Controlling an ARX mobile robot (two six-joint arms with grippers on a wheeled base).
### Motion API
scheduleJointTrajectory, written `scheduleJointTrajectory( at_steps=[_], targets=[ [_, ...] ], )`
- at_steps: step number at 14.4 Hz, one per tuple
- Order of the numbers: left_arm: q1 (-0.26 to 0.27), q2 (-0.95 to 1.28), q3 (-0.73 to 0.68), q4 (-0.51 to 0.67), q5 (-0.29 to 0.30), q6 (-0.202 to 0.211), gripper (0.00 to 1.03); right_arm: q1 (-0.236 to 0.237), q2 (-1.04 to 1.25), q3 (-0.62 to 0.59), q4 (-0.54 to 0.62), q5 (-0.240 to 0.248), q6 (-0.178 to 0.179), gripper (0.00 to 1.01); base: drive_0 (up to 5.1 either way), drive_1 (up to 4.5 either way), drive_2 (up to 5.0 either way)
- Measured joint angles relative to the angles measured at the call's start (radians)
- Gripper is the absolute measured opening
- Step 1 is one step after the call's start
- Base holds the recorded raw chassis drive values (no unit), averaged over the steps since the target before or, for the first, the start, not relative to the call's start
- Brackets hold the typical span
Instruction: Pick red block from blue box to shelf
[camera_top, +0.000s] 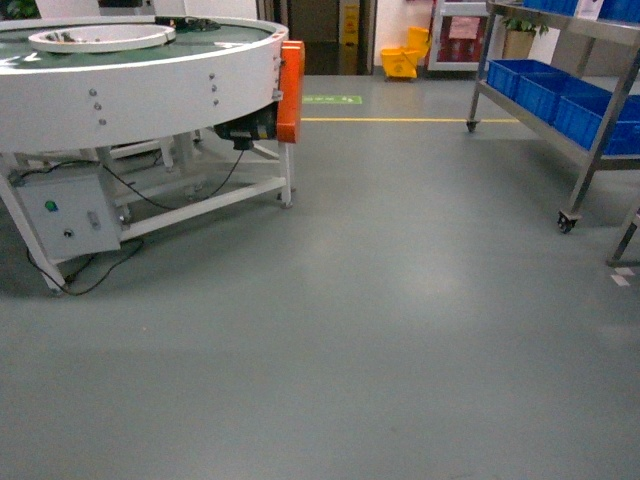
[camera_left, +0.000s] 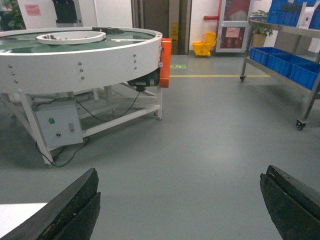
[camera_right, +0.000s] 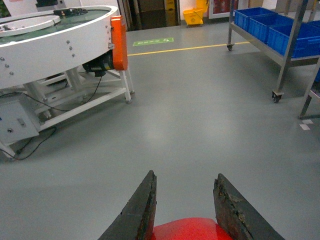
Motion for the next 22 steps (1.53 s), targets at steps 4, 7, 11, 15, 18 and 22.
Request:
scheduleJointTrajectory(
  at_steps=[4,7,11,15,18,22],
  targets=[
    [0.0,0.0,0.0,-0.002,0.0,0.0,0.98,0.0,0.001,0.0,-0.003,-0.005,0.0,0.28,-0.1,4.15,-4.3],
    [0.0,0.0,0.0,0.0,0.0,0.0,0.98,0.0,0.001,0.0,-0.003,-0.005,0.0,0.28,-0.2,4.07,-4.4],
    [0.0,0.0,0.0,-0.003,0.0,0.0,0.98,0.0,0.001,0.001,-0.005,-0.005,0.0,0.28,-0.2,4.07,-4.4],
    [0.0,0.0,0.0,-0.001,0.0,0.0,0.98,0.0,0.001,0.001,-0.005,-0.005,0.0,0.28,-0.2,4.07,-4.4],
    [0.0,0.0,0.0,0.001,-0.002,0.0,0.98,0.0,0.001,0.001,-0.008,-0.005,0.0,0.28,-0.2,4.07,-4.4],
    [0.0,0.0,0.0,-0.001,0.0,0.0,0.98,0.0,0.001,0.001,-0.006,-0.005,0.0,0.28,-0.2,4.07,-4.4]
  ],
)
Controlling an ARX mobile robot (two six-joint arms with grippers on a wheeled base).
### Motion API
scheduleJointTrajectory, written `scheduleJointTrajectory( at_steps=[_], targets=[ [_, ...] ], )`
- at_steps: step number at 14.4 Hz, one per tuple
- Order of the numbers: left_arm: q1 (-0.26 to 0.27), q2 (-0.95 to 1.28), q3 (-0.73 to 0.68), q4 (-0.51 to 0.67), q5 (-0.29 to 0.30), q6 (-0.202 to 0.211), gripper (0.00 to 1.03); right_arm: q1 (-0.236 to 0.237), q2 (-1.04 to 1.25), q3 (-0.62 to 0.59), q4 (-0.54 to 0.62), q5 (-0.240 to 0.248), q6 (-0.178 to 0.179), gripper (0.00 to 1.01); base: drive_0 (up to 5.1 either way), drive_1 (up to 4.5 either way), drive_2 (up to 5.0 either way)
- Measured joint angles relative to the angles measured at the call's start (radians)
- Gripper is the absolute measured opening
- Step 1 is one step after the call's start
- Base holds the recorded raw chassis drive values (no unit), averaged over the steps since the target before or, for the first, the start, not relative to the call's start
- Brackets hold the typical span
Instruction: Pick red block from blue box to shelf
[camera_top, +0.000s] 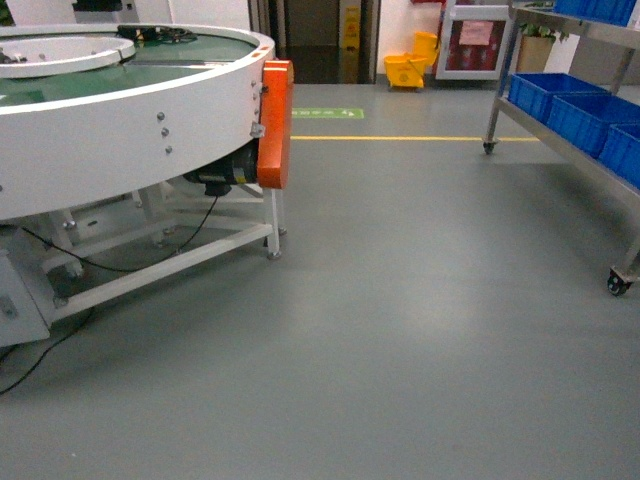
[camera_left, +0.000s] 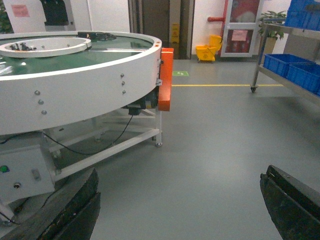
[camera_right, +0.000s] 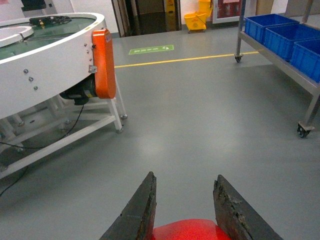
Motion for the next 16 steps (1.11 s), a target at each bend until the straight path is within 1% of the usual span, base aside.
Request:
scheduleJointTrajectory(
  at_steps=[10,16],
  targets=[
    [0.001,0.0,0.0,-0.001,0.0,0.0,0.98,0.0,0.001,0.001,0.003,-0.002,0.0,0.28,-0.2,4.07,-4.4],
    [0.001,0.0,0.0,0.0,-0.001,0.0,0.98,0.0,0.001,0.001,0.003,-0.001,0.0,0.28,-1.6,-0.6,-2.6]
  ],
)
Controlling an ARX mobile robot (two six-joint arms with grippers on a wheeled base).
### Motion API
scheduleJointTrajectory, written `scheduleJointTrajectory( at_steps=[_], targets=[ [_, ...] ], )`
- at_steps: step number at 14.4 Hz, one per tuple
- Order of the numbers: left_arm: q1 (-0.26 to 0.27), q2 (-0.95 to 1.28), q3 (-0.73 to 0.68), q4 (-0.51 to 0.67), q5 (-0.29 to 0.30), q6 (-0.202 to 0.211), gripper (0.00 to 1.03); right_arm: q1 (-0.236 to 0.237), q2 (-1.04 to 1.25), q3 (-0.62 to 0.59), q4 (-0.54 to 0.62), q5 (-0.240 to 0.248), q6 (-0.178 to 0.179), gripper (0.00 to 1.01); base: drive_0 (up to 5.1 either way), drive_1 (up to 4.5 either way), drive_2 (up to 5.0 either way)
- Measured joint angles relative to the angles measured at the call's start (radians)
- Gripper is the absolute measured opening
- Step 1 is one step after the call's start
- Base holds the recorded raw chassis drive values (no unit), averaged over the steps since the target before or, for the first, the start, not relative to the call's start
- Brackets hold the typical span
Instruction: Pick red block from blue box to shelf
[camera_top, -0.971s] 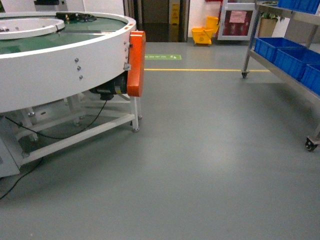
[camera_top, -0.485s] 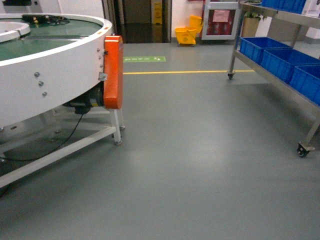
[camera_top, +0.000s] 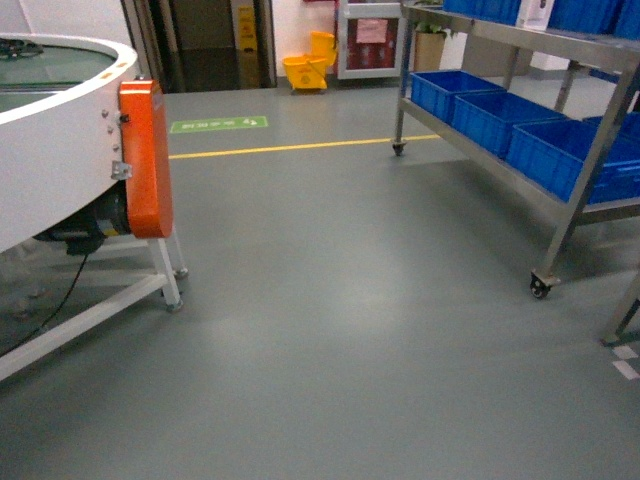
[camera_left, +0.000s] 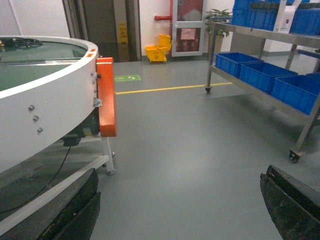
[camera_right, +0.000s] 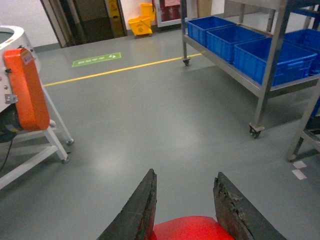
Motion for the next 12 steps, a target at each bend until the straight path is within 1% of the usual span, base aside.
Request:
scheduleJointTrajectory(
  at_steps=[12],
  targets=[
    [0.0,0.0,0.0,0.0,0.0,0.0,0.98,0.0,0.0,0.0,0.0,0.0,0.0,0.28,-1.6,-0.6,-2.6]
  ],
)
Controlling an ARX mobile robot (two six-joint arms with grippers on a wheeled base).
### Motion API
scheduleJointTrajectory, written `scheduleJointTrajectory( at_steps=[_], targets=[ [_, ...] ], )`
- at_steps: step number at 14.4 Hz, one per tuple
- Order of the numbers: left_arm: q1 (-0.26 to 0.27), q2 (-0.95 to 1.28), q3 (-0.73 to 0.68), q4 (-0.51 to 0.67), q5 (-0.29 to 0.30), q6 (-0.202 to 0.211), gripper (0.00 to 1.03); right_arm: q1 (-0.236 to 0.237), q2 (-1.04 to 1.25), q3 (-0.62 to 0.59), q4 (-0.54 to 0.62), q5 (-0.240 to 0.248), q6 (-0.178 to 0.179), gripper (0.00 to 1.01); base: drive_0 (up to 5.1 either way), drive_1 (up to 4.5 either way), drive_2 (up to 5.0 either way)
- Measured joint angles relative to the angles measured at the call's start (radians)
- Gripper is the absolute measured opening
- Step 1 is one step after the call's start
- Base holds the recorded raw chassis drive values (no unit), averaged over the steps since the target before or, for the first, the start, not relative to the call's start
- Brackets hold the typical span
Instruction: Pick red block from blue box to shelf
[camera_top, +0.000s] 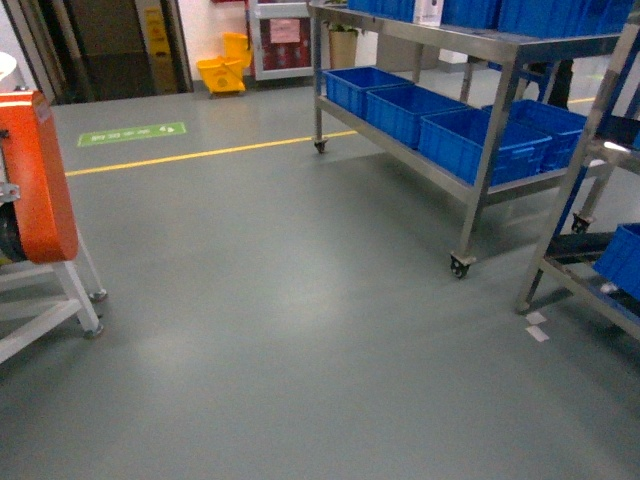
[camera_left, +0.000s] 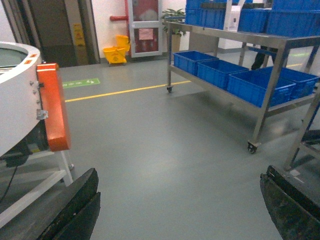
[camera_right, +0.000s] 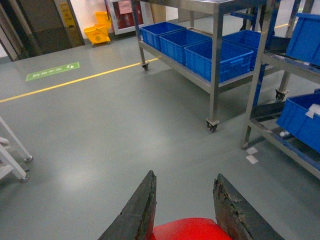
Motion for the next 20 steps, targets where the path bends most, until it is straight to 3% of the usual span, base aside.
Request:
scheduleJointTrajectory(
  at_steps=[20],
  targets=[
    [0.0,0.0,0.0,0.0,0.0,0.0,0.98,0.0,-0.001,0.0,-0.001,0.0,0.0,0.28,-1.6,-0.96,-2.1]
  ],
)
